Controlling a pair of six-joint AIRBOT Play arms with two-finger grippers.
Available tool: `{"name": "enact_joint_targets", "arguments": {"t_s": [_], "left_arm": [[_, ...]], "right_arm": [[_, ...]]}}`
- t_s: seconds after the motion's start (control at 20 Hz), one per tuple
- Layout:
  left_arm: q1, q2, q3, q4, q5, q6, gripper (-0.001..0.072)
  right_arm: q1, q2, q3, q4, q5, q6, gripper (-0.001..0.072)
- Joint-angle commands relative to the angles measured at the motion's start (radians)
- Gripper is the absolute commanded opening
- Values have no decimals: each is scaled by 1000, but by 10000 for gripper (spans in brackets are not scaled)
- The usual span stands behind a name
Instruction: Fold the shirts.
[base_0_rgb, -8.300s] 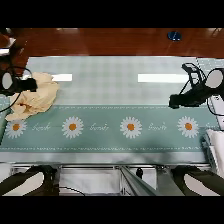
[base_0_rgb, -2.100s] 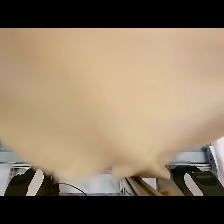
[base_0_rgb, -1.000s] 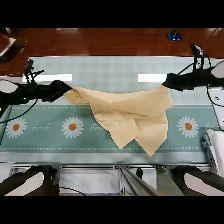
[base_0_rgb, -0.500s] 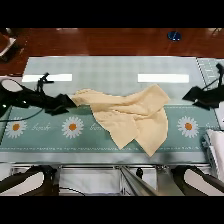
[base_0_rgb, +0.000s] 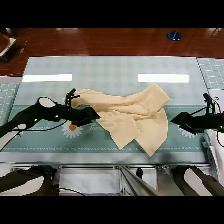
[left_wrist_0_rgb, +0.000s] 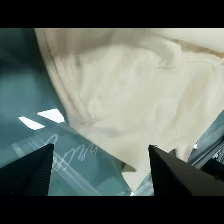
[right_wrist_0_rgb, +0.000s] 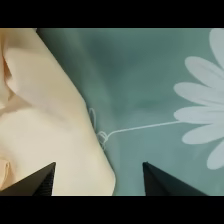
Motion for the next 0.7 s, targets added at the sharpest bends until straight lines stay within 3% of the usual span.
{"name": "enact_joint_targets", "arguments": {"t_s": [0.0,0.1,0.15,0.25,0.3,0.5,0.65], "left_arm": [[-60,-72,31,-62,81,0,697],[-66,-113,60,-68,78,-1,677],[-66,-129,76,-70,70,-10,551],[-65,-149,116,-69,42,-15,120],[-65,-152,138,-68,33,-14,31],[-65,-151,211,-68,1,7,31],[-65,-151,225,-68,1,7,31]], "right_arm": [[-2,12,-27,34,4,-23,618],[-2,12,-27,34,0,-23,617],[-2,12,-27,34,0,-23,617],[-2,12,-28,31,-6,-23,618],[-2,11,-32,26,-16,-23,617],[1,3,-41,43,-66,-23,618],[1,-70,-41,158,-84,-90,617]]}}
